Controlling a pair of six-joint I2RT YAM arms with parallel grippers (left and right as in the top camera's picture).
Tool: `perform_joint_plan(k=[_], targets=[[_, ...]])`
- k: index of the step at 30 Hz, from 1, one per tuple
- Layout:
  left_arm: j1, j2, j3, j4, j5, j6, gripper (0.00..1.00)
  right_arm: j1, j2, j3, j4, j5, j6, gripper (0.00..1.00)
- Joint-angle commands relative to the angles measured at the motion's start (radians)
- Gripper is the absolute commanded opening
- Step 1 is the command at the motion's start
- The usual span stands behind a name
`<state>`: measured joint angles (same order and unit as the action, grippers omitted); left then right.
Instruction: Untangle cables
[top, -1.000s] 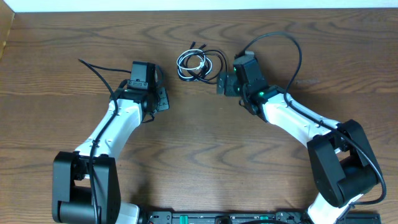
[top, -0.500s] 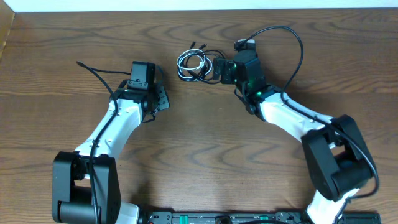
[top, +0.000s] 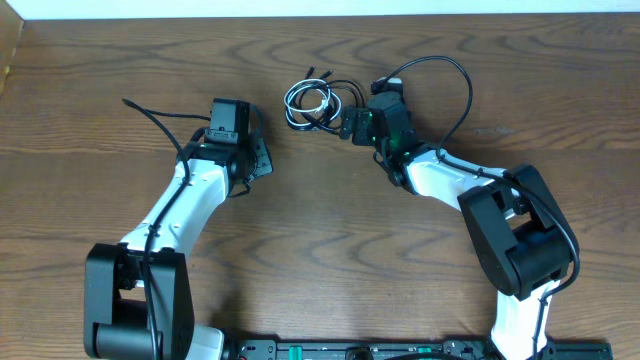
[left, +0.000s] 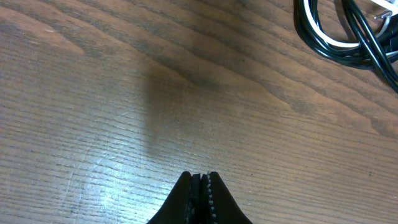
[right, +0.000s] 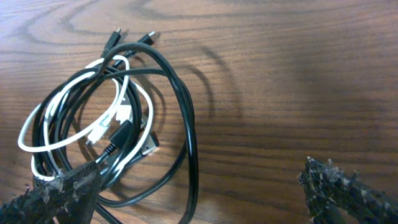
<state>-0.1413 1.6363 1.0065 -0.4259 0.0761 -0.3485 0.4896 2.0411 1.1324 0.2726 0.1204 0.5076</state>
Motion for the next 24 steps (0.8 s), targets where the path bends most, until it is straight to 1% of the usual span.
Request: perform_joint_plan(k=[1, 4, 10, 20, 24], targets=[[-0.002, 0.01, -0.002, -0.002, 0.002, -0.013, 0.08, 0.002, -0.012, 0.01, 0.006, 0.0, -0.033, 0.99], [-0.002, 0.01, -0.002, -0.002, 0.002, -0.013, 0.08, 0.0, -0.058, 0.01, 0.006, 0.0, -0.103, 0.99], [-0.002, 0.01, -0.002, -0.001, 0.002, -0.013, 0.08, 0.002, -0.132, 0.01, 0.024, 0.0, -0.105, 0.99], [-0.002, 0.01, -0.002, 0.002, 0.002, -0.013, 0.08, 0.042, -0.109, 0.009, 0.023, 0.002, -0.105, 0.99], [-0.002, 0.01, -0.002, 0.0, 0.002, -0.013, 0.08, 0.048, -0.072, 0.009, 0.031, 0.04, -0.105, 0.99]])
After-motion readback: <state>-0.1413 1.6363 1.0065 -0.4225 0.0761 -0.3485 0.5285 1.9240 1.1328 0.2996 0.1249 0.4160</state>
